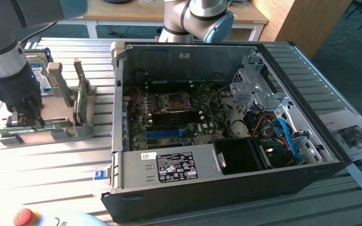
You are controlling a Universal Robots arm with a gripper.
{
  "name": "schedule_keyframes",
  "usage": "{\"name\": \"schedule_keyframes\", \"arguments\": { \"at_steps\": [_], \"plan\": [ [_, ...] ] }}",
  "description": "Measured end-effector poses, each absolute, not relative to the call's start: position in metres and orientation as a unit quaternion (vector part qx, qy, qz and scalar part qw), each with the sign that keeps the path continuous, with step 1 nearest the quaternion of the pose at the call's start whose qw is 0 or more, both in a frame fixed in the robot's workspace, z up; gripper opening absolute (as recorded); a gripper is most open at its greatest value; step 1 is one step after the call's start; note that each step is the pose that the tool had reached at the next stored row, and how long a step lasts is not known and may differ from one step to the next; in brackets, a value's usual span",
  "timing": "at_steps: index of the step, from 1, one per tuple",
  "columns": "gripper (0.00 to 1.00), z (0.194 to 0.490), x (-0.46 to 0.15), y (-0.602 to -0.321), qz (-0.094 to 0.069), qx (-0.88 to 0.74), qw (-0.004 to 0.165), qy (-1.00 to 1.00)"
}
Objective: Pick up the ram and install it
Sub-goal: 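Pick up the ram and move it above insertion slot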
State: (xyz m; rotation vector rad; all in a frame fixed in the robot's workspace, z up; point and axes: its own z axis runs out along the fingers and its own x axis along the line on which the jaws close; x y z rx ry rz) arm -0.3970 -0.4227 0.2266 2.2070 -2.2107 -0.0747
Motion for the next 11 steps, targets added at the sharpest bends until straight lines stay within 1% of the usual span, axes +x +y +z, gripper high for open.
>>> {"name": "schedule_keyframes", "arguments": {
  "at_steps": [11],
  "plan": [
    [0.12, 0.244, -0.397, -0.423, -0.024, 0.706, 0.009, -0.707]
  ]
}}
